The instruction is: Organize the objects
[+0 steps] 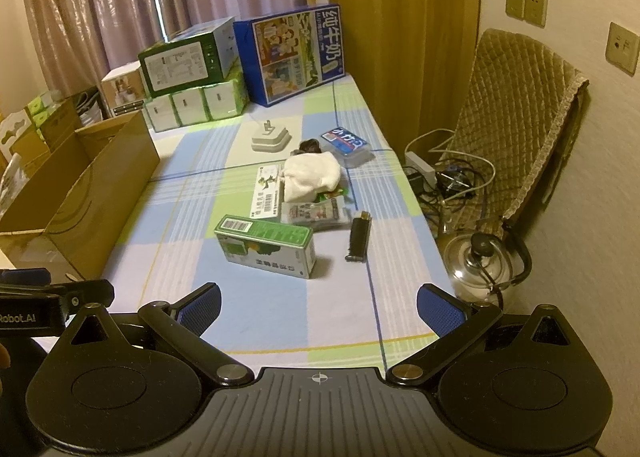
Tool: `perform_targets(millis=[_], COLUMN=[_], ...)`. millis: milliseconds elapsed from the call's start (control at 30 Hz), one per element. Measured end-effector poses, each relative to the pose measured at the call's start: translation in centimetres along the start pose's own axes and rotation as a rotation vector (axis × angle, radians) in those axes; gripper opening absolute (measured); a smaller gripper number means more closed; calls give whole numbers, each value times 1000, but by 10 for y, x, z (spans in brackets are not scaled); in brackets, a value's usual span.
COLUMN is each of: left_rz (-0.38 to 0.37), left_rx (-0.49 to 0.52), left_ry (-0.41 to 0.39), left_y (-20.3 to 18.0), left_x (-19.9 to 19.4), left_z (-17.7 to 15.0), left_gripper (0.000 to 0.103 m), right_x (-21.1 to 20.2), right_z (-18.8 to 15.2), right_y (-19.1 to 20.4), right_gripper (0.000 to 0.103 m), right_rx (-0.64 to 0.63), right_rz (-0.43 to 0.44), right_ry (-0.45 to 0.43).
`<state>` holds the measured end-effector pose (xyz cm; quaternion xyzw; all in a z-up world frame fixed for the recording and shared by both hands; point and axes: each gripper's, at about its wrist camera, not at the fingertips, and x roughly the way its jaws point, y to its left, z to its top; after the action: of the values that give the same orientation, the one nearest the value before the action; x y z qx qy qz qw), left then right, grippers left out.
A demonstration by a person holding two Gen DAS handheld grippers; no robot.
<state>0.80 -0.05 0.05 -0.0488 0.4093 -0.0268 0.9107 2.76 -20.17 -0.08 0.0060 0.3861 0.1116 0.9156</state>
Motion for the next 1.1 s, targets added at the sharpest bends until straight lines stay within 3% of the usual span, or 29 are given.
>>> perform_targets(millis=[567, 900, 967, 1100], left_rz=[-61, -160, -168, -196], left_rx=[142, 437, 484, 587], left_ry=[5, 2, 3, 10], left_y=[-7, -26, -30, -40], left_x=[29, 68, 80, 107], left_z=[14, 32, 35, 42], left_gripper=[102, 100, 93, 92], right_x=[13, 37, 44, 65], right_z=[10, 21, 25, 34], right_y=[-16, -30, -33, -40], right_gripper=[101, 100, 90, 83], right_rx=[-17, -49, -60, -62], right_rz=[8, 11, 13, 22], right_ry=[6, 18, 21, 45])
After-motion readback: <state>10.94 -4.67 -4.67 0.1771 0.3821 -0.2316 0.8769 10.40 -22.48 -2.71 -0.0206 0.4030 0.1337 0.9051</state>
